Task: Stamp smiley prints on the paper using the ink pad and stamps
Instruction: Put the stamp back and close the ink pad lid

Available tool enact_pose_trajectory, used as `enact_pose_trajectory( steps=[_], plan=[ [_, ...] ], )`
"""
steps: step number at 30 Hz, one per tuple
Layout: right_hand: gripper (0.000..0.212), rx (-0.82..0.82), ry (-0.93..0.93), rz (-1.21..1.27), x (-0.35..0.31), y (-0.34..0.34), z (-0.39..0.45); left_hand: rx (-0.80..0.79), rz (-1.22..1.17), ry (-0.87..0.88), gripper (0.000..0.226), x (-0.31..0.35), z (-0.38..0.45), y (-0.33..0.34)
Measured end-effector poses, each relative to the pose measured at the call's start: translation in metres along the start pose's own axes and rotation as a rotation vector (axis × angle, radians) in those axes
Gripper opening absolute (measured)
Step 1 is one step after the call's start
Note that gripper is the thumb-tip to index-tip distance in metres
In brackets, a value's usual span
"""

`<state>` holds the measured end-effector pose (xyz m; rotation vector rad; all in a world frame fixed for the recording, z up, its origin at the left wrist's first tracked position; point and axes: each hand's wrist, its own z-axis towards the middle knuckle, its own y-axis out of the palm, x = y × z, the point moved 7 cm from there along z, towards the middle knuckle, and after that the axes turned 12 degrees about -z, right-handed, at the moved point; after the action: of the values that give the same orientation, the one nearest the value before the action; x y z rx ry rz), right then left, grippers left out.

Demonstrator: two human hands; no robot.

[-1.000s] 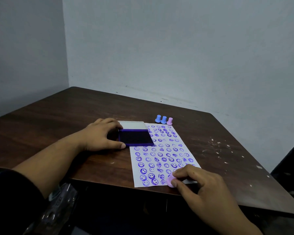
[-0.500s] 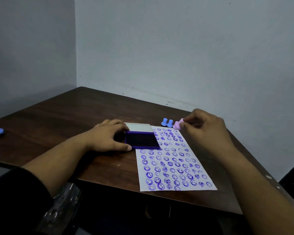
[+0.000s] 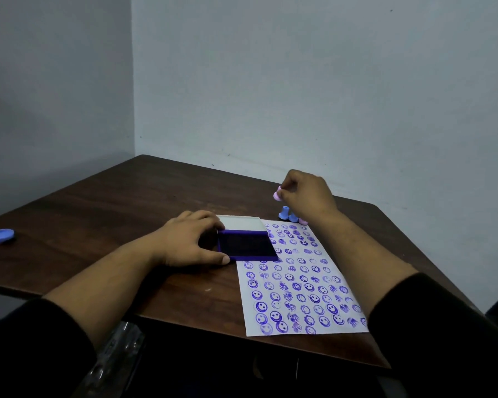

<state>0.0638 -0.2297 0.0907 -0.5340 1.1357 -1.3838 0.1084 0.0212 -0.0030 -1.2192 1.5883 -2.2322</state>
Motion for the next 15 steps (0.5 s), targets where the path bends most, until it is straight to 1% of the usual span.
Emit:
enact_pose_trajectory(
  steps=[5,9,15],
  plan=[
    [0.006,-0.052,-0.021,-0.114,0.000,0.024,0.007,0.001,-0.011,0.000,0.085,-0.003,0.002,0.001],
    [0.007,-0.054,-0.026,-0.195,0.007,0.038,0.008,-0.002,-0.015,0.004,0.089,-0.006,0.002,0.001],
    [0.008,-0.104,-0.044,-0.235,0.014,0.053,0.009,0.012,-0.021,-0.002,0.086,-0.006,0.004,0.001]
  ],
)
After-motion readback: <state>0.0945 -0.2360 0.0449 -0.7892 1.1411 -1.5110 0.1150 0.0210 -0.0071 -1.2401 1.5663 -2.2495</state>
